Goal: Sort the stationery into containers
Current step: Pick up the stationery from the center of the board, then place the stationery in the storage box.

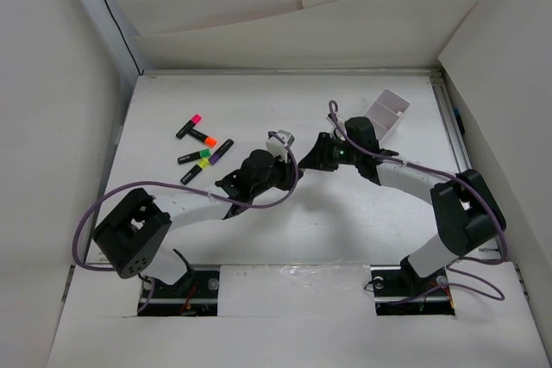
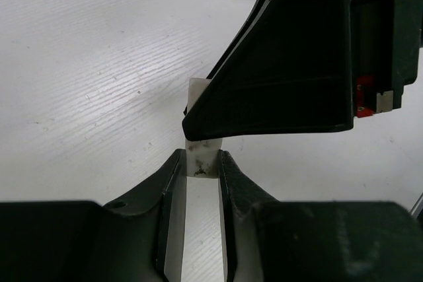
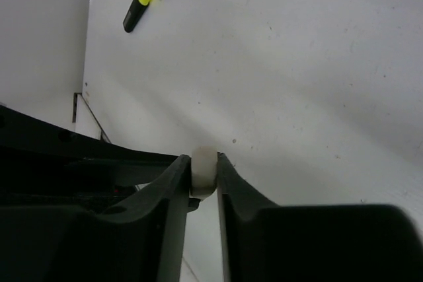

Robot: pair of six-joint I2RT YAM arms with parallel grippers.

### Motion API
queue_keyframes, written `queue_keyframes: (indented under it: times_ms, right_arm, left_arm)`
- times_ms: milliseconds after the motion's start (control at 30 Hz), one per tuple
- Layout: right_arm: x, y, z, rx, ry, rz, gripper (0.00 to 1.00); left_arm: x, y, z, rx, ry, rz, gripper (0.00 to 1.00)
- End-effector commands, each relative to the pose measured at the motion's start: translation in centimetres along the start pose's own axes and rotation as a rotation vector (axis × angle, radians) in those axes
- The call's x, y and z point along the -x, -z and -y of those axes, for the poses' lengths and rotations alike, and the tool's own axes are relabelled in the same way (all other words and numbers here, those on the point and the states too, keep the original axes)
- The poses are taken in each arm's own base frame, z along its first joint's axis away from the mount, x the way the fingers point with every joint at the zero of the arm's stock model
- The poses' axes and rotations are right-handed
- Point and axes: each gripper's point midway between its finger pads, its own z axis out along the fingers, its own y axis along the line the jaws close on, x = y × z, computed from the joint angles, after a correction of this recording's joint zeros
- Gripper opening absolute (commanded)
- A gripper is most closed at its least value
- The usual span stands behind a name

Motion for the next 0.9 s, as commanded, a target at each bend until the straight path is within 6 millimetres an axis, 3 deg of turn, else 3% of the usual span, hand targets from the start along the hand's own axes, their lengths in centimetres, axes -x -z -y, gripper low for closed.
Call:
queue_keyframes:
  times_ms: [0, 33, 200, 400, 633, 667, 700, 733, 800, 867]
  right_arm:
    - [2.1, -0.2, -1.9, 0.053, 0.063, 0.054, 0.27]
    - [2.1, -0.2, -1.9, 0.053, 0.063, 0.054, 0.20]
    - [3.1, 0.2, -1.3, 0.012, 0.064, 0.106, 0.13]
    - [4.1, 1.6, -1.6, -0.024, 0.082, 0.185, 0.08]
    - [8.8, 5.3, 0.3, -0.137, 0.049, 0.361, 0.08]
    - [9.8, 5.8, 1.9, -0.218, 0.030, 0.415, 0.08]
    - [11.5, 6.8, 1.7, -0.246, 0.032, 0.473, 0.08]
    - [12.0, 7.2, 2.3, -0.288, 0.023, 0.495, 0.08]
    - [14.6, 9.5, 4.8, -0.428, -0.008, 0.617, 0.08]
    - [16.4, 11.5, 6.0, -0.522, -0.027, 0.704, 0.08]
  left_arm:
    - [2.8, -0.6, 0.6, -0.006, -0.014, 0.078, 0.10]
    - [2.8, -0.6, 0.6, -0.006, -0.014, 0.078, 0.10]
    - [2.6, -0.6, 0.7, -0.014, -0.015, 0.074, 0.12]
    - [2.3, -0.2, 0.8, -0.022, -0.015, 0.065, 0.32]
    - [3.8, 1.3, 1.2, -0.038, -0.024, 0.128, 0.54]
    - [3.8, 1.5, 0.9, -0.021, -0.023, 0.135, 0.54]
    - [4.3, 1.7, 0.9, -0.017, -0.022, 0.149, 0.54]
    - [3.9, 1.7, 0.5, 0.000, -0.022, 0.136, 0.54]
    - [4.7, 2.2, -0.1, 0.041, -0.008, 0.161, 0.55]
    - [4.0, 2.5, -0.9, 0.087, 0.012, 0.138, 0.55]
